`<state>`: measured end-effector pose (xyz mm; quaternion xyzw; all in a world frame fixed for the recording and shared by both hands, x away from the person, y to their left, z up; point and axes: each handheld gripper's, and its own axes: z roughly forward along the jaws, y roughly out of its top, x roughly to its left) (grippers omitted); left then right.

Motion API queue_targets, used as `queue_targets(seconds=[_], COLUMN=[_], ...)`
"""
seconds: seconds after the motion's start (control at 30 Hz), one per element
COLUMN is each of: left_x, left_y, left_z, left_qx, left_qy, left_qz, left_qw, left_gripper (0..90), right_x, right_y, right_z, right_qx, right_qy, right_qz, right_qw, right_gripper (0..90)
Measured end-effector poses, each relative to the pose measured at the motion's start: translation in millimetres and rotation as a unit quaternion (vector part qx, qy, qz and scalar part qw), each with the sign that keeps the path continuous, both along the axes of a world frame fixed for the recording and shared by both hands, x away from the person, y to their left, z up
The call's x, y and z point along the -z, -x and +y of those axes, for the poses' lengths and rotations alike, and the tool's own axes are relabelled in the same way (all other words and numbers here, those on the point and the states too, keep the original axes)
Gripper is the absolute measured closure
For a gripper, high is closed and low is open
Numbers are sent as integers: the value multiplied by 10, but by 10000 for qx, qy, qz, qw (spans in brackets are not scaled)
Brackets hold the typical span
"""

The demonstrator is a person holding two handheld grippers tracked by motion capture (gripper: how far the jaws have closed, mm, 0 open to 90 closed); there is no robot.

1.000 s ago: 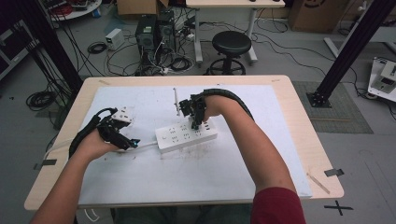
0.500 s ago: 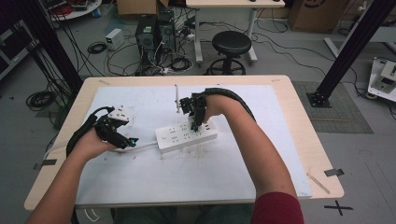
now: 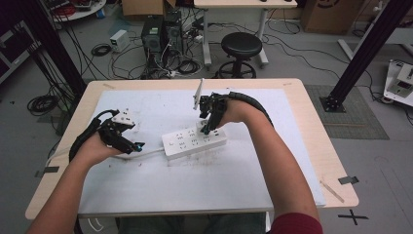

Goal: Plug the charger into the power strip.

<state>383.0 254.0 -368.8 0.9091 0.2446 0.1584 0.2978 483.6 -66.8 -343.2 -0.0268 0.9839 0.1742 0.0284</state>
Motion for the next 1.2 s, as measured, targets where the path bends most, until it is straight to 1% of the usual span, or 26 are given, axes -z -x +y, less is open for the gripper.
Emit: queue_targets(seconds=[0.03, 0.07, 0.1, 0.2, 0.23, 0.27, 0.3, 0.33, 0.37, 0.47, 0.57, 0.6, 0.7, 0.73, 0.77, 0.8, 0.83, 0.87, 0.93, 0.97, 1.0, 1.03, 1.07, 1.1, 1.17, 1.2], left_x=[0, 0, -18, -40, -40, -40, -71, -76, -78, -89, -99, -122, -153, -153, -160, -173, -174, -176, -176, -189, -189, -194, -194, -192, -196, -193], left_y=[0, 0, -7, -17, -17, -17, -23, -20, -22, -16, -14, -4, -3, -3, -4, -7, -7, -7, -7, -11, -11, -8, -8, -1, 3, 5], left_z=[0, 0, -12, -28, -28, -28, -48, -56, -60, -72, -74, -78, -81, -81, -85, -93, -97, -98, -98, -101, -101, -107, -107, -121, -130, -135], left_qx=[0, 0, 25, 57, 57, 57, 126, 131, 162, 226, 264, 345, 448, 448, 456, 474, 464, 457, 457, 517, 517, 534, 534, 540, 533, 530], left_qy=[0, 0, 8, 49, 49, 49, 95, 131, 165, 302, 359, 545, 763, 763, 835, 931, 987, 1019, 1019, 1086, 1086, 1081, 1081, 1141, 1121, 1157], left_qz=[0, 0, -41, -68, -68, -68, -129, -134, -155, -187, -191, -274, -360, -360, -396, -445, -452, -454, -454, -543, -543, -582, -582, -571, -594, -590], left_qw=[10000, 10000, 10000, 9999, 9999, 9999, 9998, 9997, 9996, 9991, 9988, 9975, 9954, 9954, 9947, 9935, 9930, 9927, 9927, 9913, 9913, 9910, 9910, 9904, 9905, 9901], left_gripper=[161, 161, 161, 162, 162, 162, 162, 161, 161, 162, 161, 161, 160, 160, 160, 160, 160, 160, 160, 159, 159, 160, 160, 160, 159, 159], right_x=[0, -12, -35, -69, -69, -77, -77, -104, -112, -131, -138, -153, -156, -154, -154, -150, -139, -134, -130, -89, -89, -66, -52, -40, -31, -18], right_y=[0, 12, 48, 104, 104, 123, 123, 167, 182, 254, 277, 359, 452, 480, 480, 511, 565, 586, 599, 673, 673, 725, 746, 762, 772, 790], right_z=[0, -26, -96, -207, -207, -243, -243, -348, -380, -470, -502, -606, -697, -723, -723, -749, -813, -839, -857, -967, -967, -1034, -1061, -1086, -1111, -1161], right_qx=[0, 62, 148, 266, 266, 308, 308, 438, 461, 651, 696, 876, 974, 1007, 1007, 1037, 1114, 1153, 1171, 1292, 1292, 1392, 1432, 1434, 1447, 1546], right_qy=[0, -93, -331, -650, -650, -734, -734, -1060, -1181, -1456, -1524, -1817, -2019, -2077, -2077, -2151, -2315, -2369, -2396, -2609, -2609, -2708, -2767, -2800, -2815, -2870], right_qz=[0, 9, 22, 19, 19, 22, 22, 64, 92, 173, 147, 201, 159, 151, 151, 154, 122, 141, 145, 130, 130, 101, 109, 106, 56, 109], right_qw=[10000, 9999, 9993, 9975, 9975, 9968, 9968, 9934, 9919, 9870, 9858, 9792, 9744, 9729, 9729, 9709, 9664, 9646, 9637, 9566, 9566, 9525, 9502, 9492, 9486, 9453], right_gripper=[329, 312, 304, 293, 293, 293, 286, 263, 260, 221, 218, 206, 198, 189, 189, 189, 189, 189, 189, 188, 188, 188, 188, 188, 188, 188])
